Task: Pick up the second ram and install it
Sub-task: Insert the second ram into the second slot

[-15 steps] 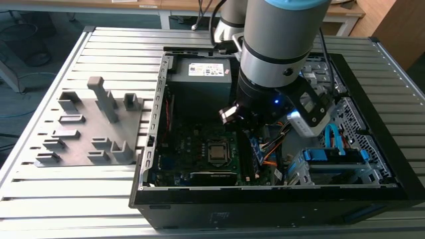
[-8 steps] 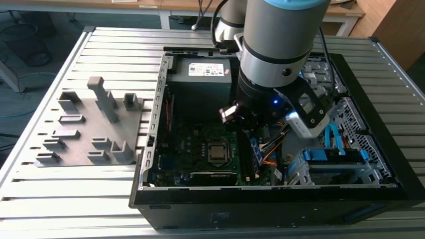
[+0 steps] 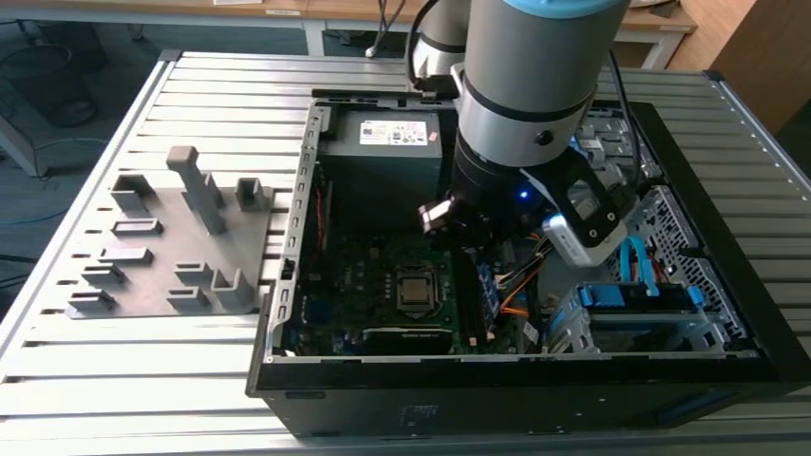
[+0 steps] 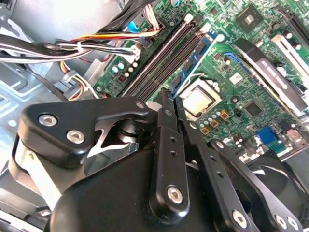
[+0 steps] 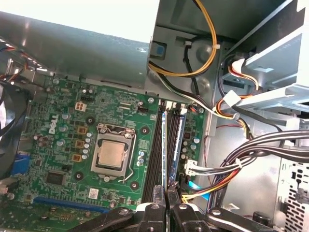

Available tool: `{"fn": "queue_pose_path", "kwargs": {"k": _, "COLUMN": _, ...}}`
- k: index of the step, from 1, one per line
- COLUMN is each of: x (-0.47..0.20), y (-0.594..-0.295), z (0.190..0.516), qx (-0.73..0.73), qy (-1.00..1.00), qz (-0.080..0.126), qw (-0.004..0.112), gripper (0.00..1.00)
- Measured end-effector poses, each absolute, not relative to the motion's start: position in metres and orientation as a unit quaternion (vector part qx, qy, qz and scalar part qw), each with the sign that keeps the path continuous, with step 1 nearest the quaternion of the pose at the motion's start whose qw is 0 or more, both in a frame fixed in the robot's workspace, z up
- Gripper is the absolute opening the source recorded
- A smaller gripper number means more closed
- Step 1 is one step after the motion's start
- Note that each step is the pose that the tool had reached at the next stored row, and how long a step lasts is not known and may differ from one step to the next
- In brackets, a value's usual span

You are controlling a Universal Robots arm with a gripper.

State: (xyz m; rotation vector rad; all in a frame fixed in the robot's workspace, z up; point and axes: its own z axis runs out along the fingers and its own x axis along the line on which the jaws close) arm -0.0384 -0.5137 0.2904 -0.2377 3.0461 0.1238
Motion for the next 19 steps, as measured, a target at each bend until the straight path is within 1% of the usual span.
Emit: {"fn": "queue_pose_path", "kwargs": {"k": 19, "x": -0.0384, "y": -0.5138, "z": 0.29, "qx": -0.02, "qy": 0.998, "qz": 0.038, "qw": 0.044, "gripper": 0.13}}
